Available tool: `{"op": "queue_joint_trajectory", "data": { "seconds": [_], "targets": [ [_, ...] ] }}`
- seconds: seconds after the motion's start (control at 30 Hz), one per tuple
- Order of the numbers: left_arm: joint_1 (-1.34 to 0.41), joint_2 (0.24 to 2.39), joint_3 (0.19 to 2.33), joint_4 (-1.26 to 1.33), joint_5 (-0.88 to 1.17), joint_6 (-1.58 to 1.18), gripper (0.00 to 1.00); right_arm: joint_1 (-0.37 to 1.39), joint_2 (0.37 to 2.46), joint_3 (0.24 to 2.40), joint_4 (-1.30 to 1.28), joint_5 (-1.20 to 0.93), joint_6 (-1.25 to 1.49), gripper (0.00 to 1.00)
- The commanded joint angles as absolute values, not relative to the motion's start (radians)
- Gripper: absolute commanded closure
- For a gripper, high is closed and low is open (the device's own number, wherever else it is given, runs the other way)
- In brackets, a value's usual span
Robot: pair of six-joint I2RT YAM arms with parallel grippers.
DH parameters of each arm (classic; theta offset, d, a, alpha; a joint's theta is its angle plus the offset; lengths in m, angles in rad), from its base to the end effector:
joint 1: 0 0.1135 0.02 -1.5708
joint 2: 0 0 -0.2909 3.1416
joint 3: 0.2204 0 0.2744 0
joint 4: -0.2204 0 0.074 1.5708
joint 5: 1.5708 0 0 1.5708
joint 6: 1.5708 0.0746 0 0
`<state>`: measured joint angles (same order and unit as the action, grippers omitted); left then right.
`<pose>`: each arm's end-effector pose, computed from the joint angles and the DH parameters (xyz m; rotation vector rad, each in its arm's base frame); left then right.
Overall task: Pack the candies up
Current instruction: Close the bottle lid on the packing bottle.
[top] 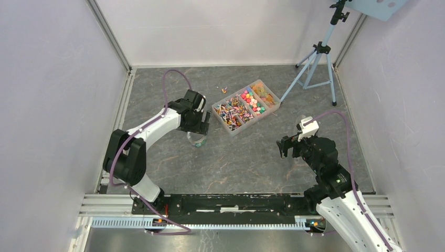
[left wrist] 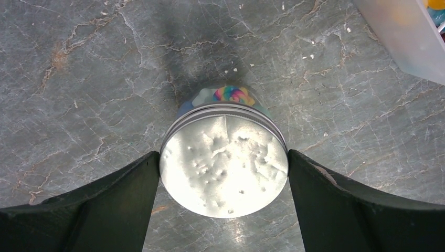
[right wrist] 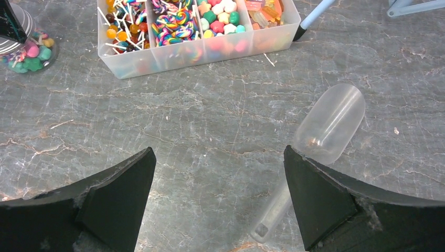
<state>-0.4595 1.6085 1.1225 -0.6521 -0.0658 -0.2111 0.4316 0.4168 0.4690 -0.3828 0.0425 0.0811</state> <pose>0.3230 -0.1544 0.1974 0.3162 2.6911 -0.1118 0.1455 0.0635 0.2569 -0.3049 1.8884 0.3070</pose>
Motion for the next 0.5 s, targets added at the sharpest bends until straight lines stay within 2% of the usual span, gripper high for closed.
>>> {"op": "queue_joint_trajectory", "data": {
  "seconds": [0.0, 0.3, 0.47],
  "targets": [
    [-0.458, 1.630, 1.116, -0.626, -0.005, -0.247, 0.05, 0.430, 0.408, 0.476, -0.359, 0.020, 0.072, 0.02],
    [-0.483, 1.612, 1.083, -0.609, 0.125, -0.296, 0.03, 0.430, 0.420, 0.479, -0.348, 0.002, 0.084, 0.02],
    [-0.554, 1.611, 1.078, -0.616, 0.115, -0.319, 0.04, 0.430, 0.430, 0.482, -0.337, 0.002, 0.098, 0.02]
  ]
}}
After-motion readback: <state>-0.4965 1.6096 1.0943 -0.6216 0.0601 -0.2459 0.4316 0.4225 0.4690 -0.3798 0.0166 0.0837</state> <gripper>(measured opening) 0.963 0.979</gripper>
